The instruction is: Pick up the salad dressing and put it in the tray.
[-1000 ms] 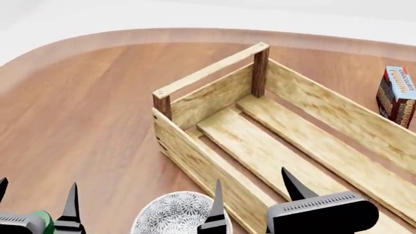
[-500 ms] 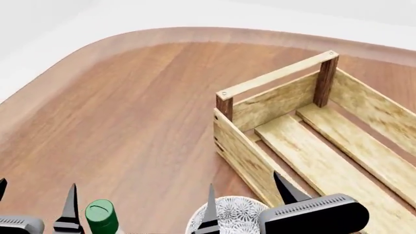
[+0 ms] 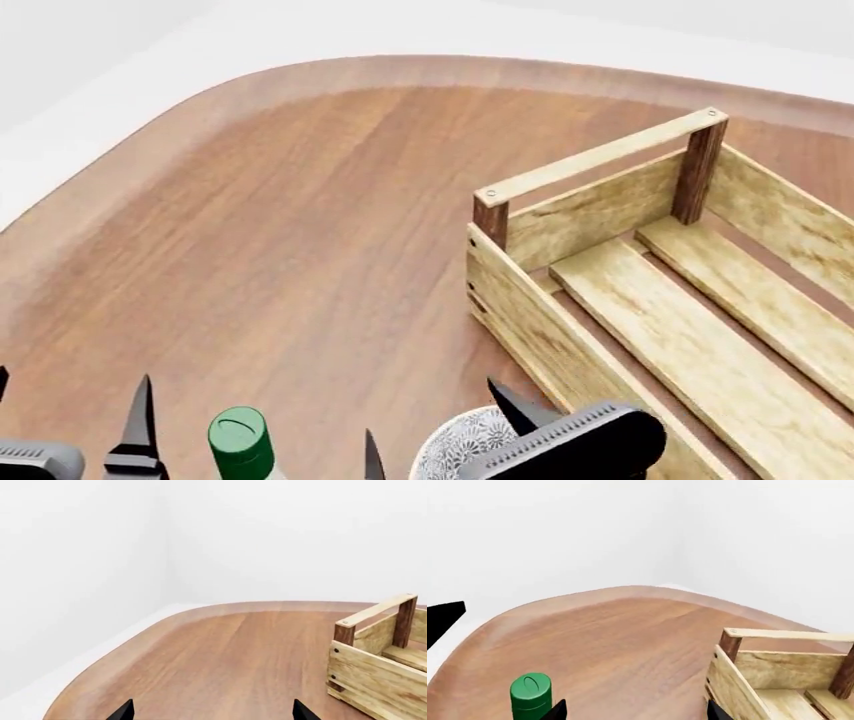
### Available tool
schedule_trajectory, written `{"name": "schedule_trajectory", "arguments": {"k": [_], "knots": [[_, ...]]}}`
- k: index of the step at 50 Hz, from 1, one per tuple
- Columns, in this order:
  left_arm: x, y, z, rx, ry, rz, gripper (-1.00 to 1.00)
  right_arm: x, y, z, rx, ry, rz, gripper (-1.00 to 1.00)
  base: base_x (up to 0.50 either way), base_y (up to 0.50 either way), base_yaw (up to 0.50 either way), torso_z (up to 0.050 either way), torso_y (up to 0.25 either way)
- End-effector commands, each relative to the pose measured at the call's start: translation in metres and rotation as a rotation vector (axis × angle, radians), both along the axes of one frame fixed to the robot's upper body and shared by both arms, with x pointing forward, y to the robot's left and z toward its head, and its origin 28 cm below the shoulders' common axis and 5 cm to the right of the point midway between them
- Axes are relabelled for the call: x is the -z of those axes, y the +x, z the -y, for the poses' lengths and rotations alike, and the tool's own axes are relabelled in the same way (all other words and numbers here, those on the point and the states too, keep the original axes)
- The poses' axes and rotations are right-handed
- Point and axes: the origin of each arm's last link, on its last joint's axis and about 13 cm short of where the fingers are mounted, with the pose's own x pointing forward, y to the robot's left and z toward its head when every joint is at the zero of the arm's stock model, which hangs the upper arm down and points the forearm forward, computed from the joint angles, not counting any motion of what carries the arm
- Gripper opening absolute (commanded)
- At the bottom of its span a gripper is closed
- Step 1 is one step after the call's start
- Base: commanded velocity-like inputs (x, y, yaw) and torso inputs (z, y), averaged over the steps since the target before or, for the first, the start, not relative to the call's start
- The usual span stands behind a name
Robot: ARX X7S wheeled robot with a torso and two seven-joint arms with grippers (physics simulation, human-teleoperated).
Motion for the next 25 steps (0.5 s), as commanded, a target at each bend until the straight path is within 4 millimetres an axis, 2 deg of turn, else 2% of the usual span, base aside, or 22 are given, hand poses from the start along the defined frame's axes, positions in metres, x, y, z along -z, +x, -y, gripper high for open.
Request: {"name": "schedule_trajectory", "arguments": {"k": [1, 12, 19, 25], "knots": [[-0.001, -0.001, -0.003, -0.017, -0.003, 0.015, 1.0, 0.007, 0.013, -0.002, -0.128, -0.072, -0.062, 1.0, 0.0, 0.0, 0.0, 0.0, 0.0], [-0.001, -0.001, -0.003, -0.023, -0.004, 0.015, 1.0, 0.017, 0.019, -0.008, -0.239, -0.113, -0.121, 1.0, 0.0, 0.0, 0.0, 0.0, 0.0], [-0.001, -0.001, -0.003, -0.02, -0.007, 0.015, 1.0, 0.019, 0.022, -0.012, -0.249, -0.12, -0.116, 1.0, 0.0, 0.0, 0.0, 0.0, 0.0], [-0.001, -0.003, -0.004, -0.017, -0.012, 0.017, 1.0, 0.022, 0.03, -0.021, -0.29, -0.141, -0.13, 1.0, 0.0, 0.0, 0.0, 0.0, 0.0]]}}
